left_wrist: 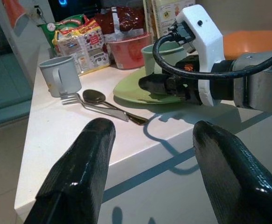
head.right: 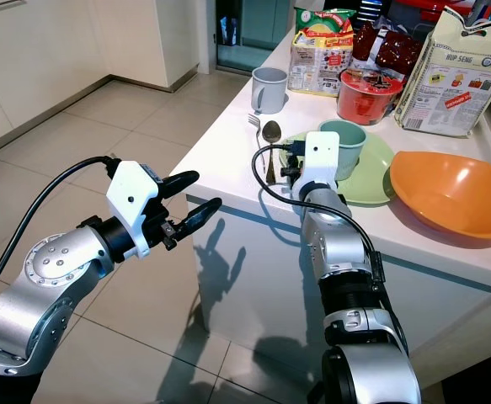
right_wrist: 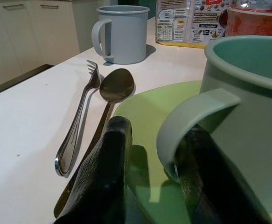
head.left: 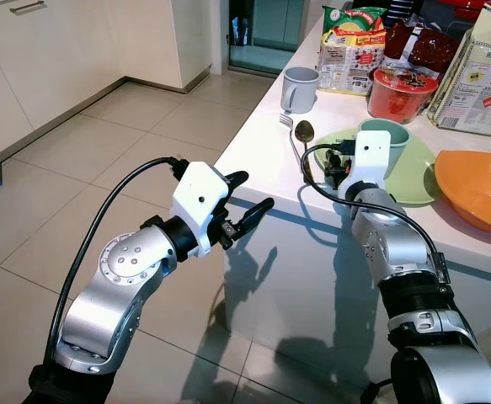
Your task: Setting the table
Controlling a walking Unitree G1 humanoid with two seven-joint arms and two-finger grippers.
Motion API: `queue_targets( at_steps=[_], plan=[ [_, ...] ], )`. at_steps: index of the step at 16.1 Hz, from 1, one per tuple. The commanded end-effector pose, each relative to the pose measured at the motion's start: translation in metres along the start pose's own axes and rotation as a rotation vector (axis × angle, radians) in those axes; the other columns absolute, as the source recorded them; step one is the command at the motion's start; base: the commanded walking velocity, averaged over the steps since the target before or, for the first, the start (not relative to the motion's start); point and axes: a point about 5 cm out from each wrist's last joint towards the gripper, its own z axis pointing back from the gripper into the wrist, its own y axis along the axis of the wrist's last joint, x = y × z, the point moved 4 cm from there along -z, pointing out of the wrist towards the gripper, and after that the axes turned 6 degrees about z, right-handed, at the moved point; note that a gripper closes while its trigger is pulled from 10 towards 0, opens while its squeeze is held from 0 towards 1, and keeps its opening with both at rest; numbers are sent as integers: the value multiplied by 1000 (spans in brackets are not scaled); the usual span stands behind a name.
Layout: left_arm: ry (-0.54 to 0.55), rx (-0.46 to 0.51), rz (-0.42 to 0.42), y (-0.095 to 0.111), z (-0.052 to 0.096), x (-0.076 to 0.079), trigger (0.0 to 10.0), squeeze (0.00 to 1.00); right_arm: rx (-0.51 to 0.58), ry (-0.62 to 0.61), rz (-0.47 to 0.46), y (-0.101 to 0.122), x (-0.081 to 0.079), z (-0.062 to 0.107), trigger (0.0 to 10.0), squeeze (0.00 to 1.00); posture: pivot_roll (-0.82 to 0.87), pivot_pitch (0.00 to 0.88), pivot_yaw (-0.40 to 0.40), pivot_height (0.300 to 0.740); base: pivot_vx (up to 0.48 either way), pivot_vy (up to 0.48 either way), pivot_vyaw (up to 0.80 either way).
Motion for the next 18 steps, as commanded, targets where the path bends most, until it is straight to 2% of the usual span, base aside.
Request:
queue_targets(
  at_steps=[1,5,8,13,16,17,18],
  plan=[
    [-24,11,-16,6,-2,3,10000,0,22,-14,-11,9,4,-3,0,0,72,0,9,740,0,0,0],
    [-25,13,-18,6,-3,3,10000,0,27,-18,-12,10,5,-3,0,0,70,0,9,740,0,0,0],
    [19,30,-26,9,-3,-4,10000,0,84,-26,9,25,6,0,0,0,67,0,9,740,0,0,0],
    [24,37,-28,9,-4,-3,10000,0,111,-30,29,28,6,7,0,0,64,0,4,740,0,0,0],
    [155,69,-54,15,-3,-20,10000,0,283,-35,64,60,5,22,0,0,66,0,-4,740,0,0,0],
    [226,82,-48,16,-1,-31,10000,0,450,13,54,88,-3,41,0,0,52,0,-2,740,0,0,0],
    [257,97,-44,17,1,-35,10000,0,567,75,63,106,-11,64,1333,0,44,0,-1,740,0,0,0]
  ],
)
